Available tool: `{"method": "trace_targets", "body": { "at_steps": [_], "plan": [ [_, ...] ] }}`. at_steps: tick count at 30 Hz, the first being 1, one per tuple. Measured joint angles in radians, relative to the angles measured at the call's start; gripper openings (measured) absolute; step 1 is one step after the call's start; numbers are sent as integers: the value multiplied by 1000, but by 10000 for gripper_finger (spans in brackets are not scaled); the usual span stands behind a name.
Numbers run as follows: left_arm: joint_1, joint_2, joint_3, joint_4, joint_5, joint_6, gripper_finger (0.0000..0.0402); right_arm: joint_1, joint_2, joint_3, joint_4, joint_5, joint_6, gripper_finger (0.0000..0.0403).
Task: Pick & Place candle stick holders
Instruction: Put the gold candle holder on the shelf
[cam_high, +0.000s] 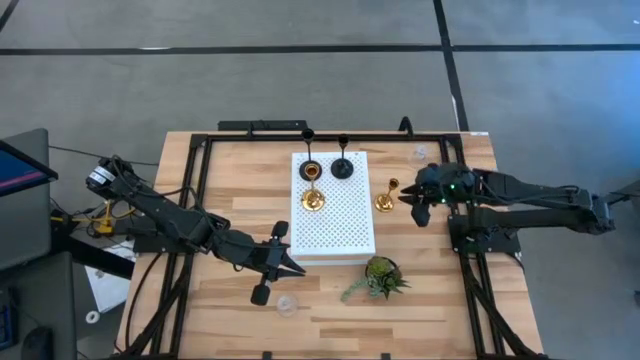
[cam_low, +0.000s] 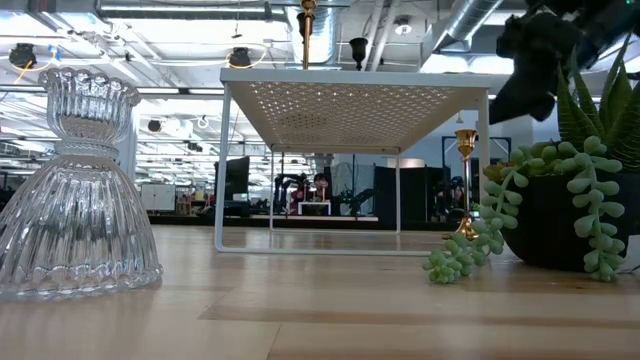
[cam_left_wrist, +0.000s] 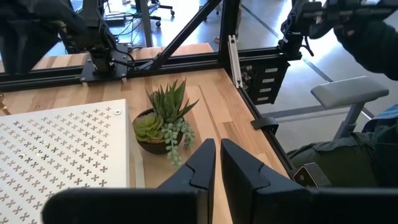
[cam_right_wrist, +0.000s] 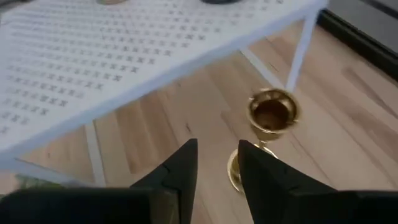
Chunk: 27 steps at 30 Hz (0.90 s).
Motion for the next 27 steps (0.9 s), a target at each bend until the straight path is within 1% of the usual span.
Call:
{"method": "trace_targets", "body": {
  "at_steps": [3, 6, 9, 11, 17, 21, 24, 27],
  "plan": [
    [0, 0, 0, 0, 0, 0, 25, 14, -3, -49, 37, 1, 5, 107],
    [0, 0, 0, 0, 0, 0, 25, 20, 3, -86, 53, 12, 45, 107],
    [0, 0, 0, 0, 0, 1, 25, 21, 5, -125, 52, 59, 78, 107],
    [0, 0, 0, 0, 0, 2, 25, 20, 11, -157, 109, 82, 82, 107],
    [0, 0, 0, 0, 0, 3, 25, 20, 18, -276, 314, 83, 82, 107],
    [0, 0, 0, 0, 0, 3, 25, 19, 18, -330, 400, 81, 82, 107],
    [0, 0, 0, 0, 0, 3, 25, 19, 19, -345, 416, 82, 82, 107],
    [0, 0, 0, 0, 0, 4, 25, 19, 18, -353, 469, 83, 81, 107]
  ]
}}
